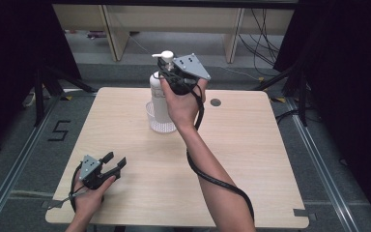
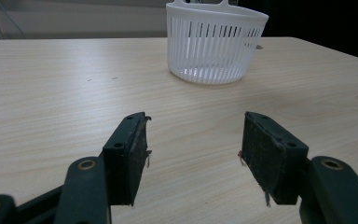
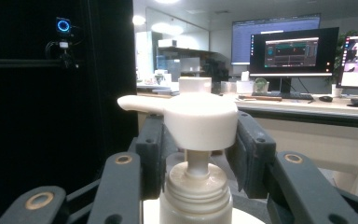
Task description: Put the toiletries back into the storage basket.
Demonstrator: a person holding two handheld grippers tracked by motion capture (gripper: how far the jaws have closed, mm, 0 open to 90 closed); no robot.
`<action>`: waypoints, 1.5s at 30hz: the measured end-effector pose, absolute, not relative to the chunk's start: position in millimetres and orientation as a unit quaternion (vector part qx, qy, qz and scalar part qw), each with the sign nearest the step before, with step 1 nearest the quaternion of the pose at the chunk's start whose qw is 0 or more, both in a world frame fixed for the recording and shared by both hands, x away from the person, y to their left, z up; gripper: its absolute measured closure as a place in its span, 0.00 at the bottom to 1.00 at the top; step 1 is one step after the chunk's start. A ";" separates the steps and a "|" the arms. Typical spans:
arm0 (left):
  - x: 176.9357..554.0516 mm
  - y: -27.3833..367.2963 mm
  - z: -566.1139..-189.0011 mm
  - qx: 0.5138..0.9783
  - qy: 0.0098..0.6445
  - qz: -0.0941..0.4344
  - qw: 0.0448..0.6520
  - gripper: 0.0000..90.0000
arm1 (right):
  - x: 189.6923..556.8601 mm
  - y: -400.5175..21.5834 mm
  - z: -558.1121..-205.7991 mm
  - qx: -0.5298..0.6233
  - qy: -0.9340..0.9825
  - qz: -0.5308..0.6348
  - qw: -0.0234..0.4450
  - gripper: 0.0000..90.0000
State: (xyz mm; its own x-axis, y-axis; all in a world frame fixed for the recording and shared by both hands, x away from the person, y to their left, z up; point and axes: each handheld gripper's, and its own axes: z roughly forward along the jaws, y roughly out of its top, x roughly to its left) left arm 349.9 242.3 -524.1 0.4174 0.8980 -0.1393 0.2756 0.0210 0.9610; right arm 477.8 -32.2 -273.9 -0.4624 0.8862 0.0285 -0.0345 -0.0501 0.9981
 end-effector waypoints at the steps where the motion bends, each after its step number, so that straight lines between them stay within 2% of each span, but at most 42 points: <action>1: 349.8 242.2 -524.2 0.639 0.459 0.284 0.548 0.45 | 478.6 -32.2 -273.7 0.365 0.583 0.625 0.369 0.67; 45: 350.1 242.4 -524.1 0.641 0.457 0.283 0.548 0.45 | 503.5 -20.1 -270.7 0.377 0.584 0.622 0.360 0.67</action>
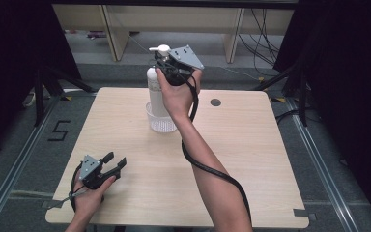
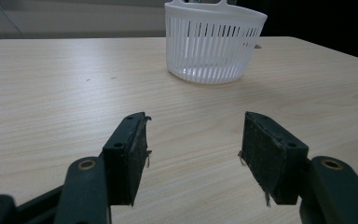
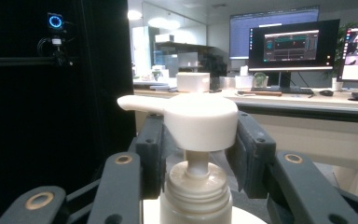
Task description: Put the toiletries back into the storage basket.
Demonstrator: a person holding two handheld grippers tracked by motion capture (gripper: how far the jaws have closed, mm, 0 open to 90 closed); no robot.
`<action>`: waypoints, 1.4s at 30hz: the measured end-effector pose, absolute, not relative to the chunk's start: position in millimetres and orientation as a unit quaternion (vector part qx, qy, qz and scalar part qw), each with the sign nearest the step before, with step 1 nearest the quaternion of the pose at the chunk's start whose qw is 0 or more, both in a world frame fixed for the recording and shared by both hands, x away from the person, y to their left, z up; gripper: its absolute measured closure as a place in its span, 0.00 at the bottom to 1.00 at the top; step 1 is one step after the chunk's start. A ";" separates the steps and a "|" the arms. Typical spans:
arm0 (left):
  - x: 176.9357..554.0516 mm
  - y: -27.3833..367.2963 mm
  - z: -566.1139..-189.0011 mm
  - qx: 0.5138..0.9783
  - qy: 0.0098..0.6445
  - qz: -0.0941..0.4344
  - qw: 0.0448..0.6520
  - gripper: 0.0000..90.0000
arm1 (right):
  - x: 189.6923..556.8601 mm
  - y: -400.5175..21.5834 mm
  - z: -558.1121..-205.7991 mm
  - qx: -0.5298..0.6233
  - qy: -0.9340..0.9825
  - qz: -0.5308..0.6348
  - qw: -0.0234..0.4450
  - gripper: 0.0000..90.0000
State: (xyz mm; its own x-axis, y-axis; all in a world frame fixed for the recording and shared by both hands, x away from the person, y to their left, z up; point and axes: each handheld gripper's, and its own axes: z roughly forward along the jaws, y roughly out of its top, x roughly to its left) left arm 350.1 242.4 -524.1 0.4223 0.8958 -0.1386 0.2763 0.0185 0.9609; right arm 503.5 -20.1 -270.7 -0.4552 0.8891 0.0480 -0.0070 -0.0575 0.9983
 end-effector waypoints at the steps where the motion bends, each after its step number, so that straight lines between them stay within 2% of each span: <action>1: 350.1 242.4 -524.1 0.641 0.457 0.283 0.548 0.45 | 503.6 -19.5 -270.8 0.380 0.584 0.622 0.357 0.67; 42: 350.0 242.0 -523.9 0.643 0.457 0.282 0.546 0.45 | 524.4 -14.2 -279.3 0.398 0.590 0.607 0.353 0.67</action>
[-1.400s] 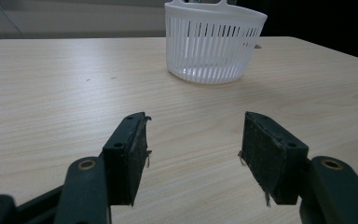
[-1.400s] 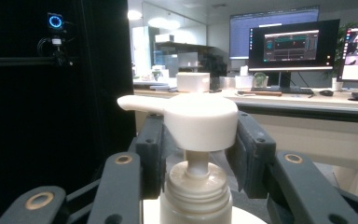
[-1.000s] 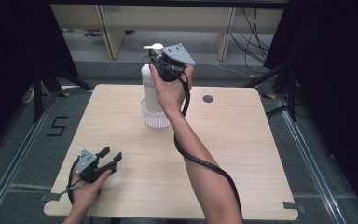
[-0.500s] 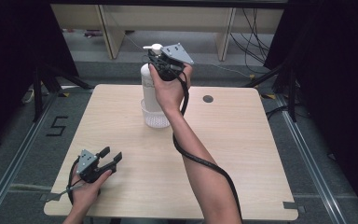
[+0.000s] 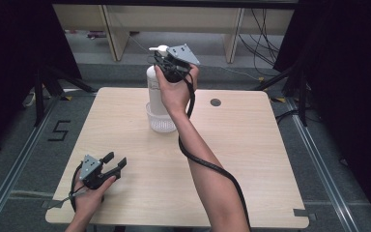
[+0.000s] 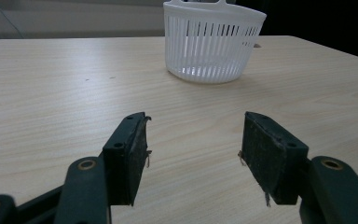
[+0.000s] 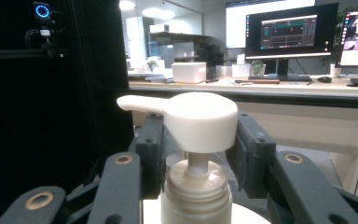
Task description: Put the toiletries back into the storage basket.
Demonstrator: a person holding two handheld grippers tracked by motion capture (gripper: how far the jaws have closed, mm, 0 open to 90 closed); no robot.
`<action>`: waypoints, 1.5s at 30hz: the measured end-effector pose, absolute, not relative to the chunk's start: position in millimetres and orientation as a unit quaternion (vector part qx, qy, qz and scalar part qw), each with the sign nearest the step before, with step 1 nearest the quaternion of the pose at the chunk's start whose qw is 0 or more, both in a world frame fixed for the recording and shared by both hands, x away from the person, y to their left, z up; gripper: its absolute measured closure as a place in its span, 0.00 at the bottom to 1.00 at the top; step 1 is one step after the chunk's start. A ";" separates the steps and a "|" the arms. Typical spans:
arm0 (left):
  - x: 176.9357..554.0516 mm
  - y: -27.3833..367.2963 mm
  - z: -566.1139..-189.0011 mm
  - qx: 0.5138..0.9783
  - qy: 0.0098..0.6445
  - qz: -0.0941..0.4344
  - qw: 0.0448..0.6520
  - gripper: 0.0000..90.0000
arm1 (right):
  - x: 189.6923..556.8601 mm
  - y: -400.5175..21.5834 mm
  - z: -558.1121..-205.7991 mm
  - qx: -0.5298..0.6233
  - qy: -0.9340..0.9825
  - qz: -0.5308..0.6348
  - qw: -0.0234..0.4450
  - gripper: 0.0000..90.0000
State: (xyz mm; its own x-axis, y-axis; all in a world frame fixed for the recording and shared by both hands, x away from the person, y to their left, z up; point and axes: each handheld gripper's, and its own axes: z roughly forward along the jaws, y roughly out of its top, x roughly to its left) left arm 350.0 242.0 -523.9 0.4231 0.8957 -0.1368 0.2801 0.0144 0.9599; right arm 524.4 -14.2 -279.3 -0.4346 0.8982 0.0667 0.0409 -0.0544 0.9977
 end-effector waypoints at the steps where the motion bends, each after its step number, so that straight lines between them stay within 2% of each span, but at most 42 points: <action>1: 350.2 242.0 -524.1 0.642 0.456 0.282 0.548 0.45 | 525.1 -13.7 -279.7 0.399 0.590 0.608 0.351 0.67; 45: 350.1 242.3 -524.1 0.644 0.455 0.282 0.547 0.45 | 542.3 -10.5 -292.8 0.417 0.596 0.592 0.346 0.67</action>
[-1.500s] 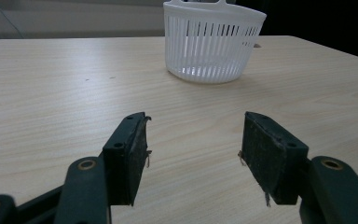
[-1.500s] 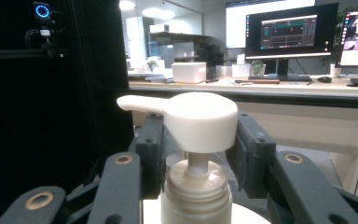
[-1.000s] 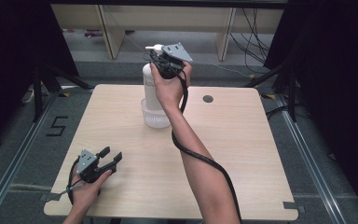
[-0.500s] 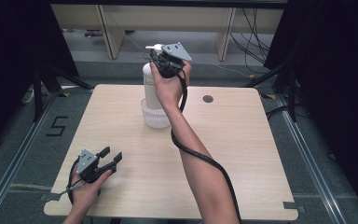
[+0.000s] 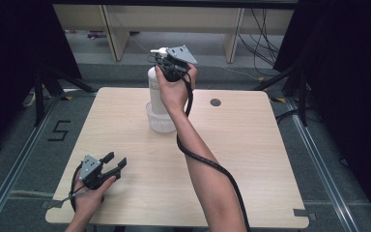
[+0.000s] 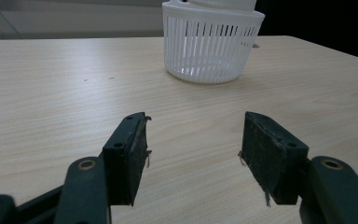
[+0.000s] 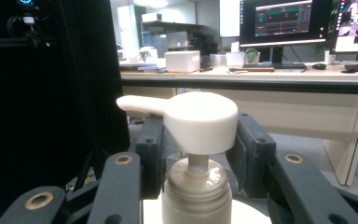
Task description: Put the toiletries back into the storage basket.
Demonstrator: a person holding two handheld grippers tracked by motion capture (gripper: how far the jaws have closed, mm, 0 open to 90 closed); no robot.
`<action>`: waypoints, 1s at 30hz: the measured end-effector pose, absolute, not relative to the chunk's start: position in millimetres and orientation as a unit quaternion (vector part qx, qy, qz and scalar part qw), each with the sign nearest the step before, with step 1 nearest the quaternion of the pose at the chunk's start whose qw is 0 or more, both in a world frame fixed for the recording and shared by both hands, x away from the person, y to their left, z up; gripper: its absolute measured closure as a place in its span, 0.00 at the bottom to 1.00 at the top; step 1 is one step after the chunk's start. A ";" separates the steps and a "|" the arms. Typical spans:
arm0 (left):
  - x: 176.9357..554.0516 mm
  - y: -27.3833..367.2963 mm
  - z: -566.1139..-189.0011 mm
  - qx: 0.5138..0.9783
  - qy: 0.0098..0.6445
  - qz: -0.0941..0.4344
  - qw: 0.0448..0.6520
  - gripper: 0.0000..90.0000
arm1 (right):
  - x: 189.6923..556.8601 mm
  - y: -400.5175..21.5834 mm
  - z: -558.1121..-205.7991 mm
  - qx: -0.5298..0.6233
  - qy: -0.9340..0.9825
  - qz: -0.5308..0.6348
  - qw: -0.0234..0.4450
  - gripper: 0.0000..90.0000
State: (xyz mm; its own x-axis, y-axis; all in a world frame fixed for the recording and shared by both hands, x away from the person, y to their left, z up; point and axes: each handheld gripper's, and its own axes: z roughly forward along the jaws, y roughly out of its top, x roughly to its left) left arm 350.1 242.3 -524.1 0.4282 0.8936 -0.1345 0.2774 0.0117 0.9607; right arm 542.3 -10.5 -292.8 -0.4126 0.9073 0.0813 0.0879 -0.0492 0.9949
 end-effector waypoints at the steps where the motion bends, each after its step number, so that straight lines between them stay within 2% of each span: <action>1: 350.0 242.3 -524.1 0.645 0.454 0.281 0.547 0.45 | 542.4 -11.1 -293.1 0.418 0.598 0.589 0.348 0.67; 30: 349.3 241.0 -523.4 0.649 0.453 0.283 0.541 0.45 | 538.0 -6.1 -320.9 0.429 0.614 0.574 0.332 0.67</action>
